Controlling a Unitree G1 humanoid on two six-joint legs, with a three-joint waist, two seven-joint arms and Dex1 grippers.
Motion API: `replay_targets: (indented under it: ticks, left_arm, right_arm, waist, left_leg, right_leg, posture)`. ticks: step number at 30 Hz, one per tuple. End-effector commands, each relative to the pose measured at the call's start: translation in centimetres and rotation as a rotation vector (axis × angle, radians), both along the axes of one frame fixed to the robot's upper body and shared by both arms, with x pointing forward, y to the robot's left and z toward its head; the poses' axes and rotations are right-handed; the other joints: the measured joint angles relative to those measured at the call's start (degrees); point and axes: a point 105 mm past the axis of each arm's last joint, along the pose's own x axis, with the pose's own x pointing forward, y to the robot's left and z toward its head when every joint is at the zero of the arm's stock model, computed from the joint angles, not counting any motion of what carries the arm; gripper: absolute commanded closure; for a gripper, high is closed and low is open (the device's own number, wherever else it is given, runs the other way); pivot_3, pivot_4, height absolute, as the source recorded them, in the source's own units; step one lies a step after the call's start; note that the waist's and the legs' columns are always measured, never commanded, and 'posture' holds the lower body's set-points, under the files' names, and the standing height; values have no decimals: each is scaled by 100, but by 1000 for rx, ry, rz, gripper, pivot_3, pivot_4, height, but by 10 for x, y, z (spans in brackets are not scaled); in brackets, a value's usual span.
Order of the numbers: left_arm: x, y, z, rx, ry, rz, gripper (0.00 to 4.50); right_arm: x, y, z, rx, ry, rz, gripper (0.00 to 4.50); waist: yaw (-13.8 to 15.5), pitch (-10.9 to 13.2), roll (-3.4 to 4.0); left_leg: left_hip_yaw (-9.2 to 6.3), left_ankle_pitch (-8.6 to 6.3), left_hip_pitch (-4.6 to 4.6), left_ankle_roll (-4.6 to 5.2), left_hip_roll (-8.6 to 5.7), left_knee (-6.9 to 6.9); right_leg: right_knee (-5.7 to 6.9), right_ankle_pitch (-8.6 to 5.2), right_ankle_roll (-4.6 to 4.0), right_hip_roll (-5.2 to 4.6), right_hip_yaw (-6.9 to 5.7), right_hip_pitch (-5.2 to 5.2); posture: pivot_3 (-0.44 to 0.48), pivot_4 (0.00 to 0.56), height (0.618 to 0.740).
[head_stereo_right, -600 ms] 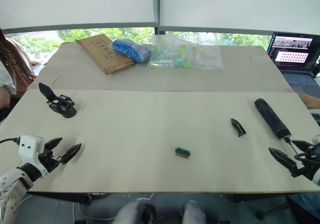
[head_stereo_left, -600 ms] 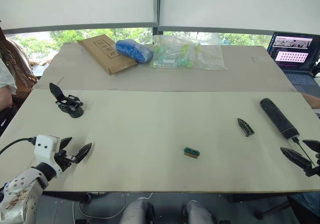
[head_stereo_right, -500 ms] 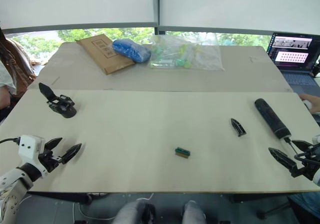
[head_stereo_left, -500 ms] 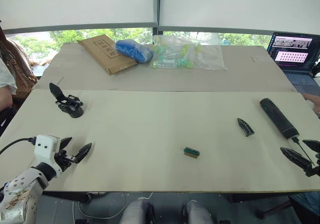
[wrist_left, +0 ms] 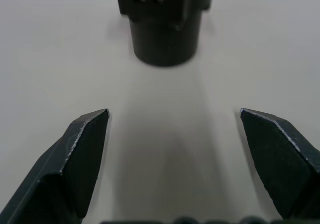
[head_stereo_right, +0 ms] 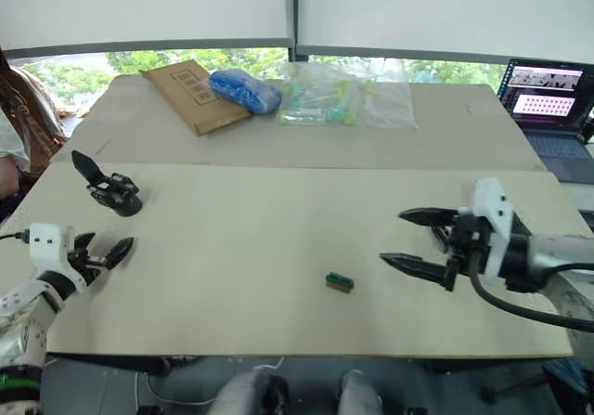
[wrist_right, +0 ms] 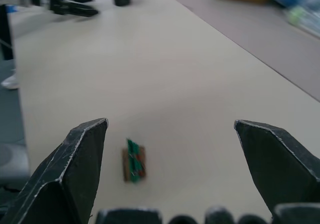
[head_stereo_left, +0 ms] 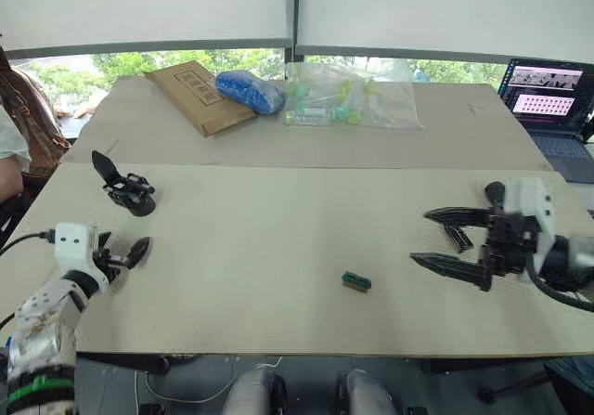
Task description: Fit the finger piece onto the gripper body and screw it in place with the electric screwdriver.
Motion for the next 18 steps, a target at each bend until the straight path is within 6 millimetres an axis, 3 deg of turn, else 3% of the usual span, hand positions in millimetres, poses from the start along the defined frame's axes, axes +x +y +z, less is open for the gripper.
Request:
replay_targets:
  ticks: [1, 11, 14, 16, 17, 18]
  left_arm:
    - [20, 5, 12, 54, -46, 3, 64]
    - [62, -6, 19, 23, -67, -18, 64]
    - [66, -18, 22, 41, -83, -93, 860]
    - [65, -30, 20, 78, -86, -178, 1850]
    - [64, -39, 20, 98, -90, -234, 2141]
    - [63, -54, 20, 105, -100, -308, 2122]
  right_arm:
    - [5, 18, 8, 23, -81, 42, 0]
    - [6, 30, 6, 52, -101, 44, 0]
    - [3, 30, 5, 55, -99, 33, 0]
    - [3, 28, 5, 64, -98, 8, 0]
    - [3, 26, 4, 65, -100, -5, 0]
    - [3, 23, 4, 64, -102, -22, 0]
  waist:
    - [3, -1, -14]
    - [-51, 4, -28]
    - [-53, 4, -29]
    - [-43, 5, -31]
    - [-42, 5, -31]
    - [-39, 5, -31]
  left_leg:
    - [-1, -15, -2, -25, 0, 1]
    - [15, 11, -24, 20, -8, 10]
    - [15, 11, -23, 19, -7, 11]
    - [15, 11, -24, 19, -7, 11]
    - [15, 11, -25, 19, -7, 12]
    - [15, 11, -25, 19, -7, 13]
  right_leg:
    - [-2, 1, 2, 0, -2, -1]
    - [3, 3, 8, 9, -43, 9]
    - [3, 2, 7, 9, -43, 8]
    - [4, 2, 8, 8, -43, 7]
    - [3, 2, 8, 8, -45, 8]
    - [3, 2, 8, 8, -45, 8]
  posture:
    - [0, 150, 732]
    - [0, 150, 732]
    - [0, 150, 732]
    - [0, 150, 732]
    - [0, 150, 732]
    - [0, 150, 732]
